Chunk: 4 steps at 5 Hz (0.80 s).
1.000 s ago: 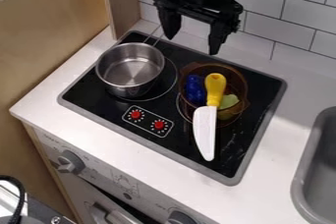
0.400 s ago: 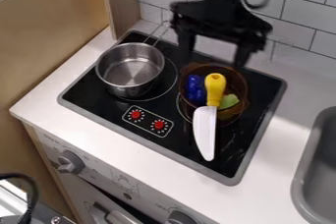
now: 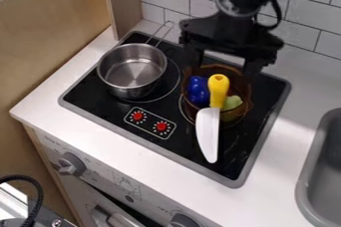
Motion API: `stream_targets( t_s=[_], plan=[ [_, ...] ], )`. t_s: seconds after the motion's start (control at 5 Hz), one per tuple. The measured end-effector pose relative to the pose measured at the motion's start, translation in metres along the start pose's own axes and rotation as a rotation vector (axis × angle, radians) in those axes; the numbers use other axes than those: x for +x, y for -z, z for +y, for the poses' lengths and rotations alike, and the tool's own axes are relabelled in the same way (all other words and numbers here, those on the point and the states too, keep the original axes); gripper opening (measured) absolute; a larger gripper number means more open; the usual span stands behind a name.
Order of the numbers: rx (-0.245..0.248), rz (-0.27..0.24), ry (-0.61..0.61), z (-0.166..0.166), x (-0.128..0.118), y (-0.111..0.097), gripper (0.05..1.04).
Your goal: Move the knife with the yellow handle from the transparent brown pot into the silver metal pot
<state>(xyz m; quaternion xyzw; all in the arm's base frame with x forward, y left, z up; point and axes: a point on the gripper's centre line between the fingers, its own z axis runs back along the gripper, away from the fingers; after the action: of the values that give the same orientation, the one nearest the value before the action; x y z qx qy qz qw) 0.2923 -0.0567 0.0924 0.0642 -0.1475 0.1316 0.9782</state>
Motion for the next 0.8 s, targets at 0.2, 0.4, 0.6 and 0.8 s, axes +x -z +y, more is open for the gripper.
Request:
stream_targets(
  t_s=[0.2,0.4,0.6,0.8],
  plan=[
    [-0.005,-0.032,0.007,-0.002,-0.003,0.006,0.999],
    [-0.002,-0.054,-0.001,-0.002,-0.005,0.016,0.999],
    [-0.011,-0.069,-0.006,-0.004,-0.007,0.022,0.999],
    [-0.018,-0.080,-0.012,-0.005,-0.009,0.030,0.999]
  ],
)
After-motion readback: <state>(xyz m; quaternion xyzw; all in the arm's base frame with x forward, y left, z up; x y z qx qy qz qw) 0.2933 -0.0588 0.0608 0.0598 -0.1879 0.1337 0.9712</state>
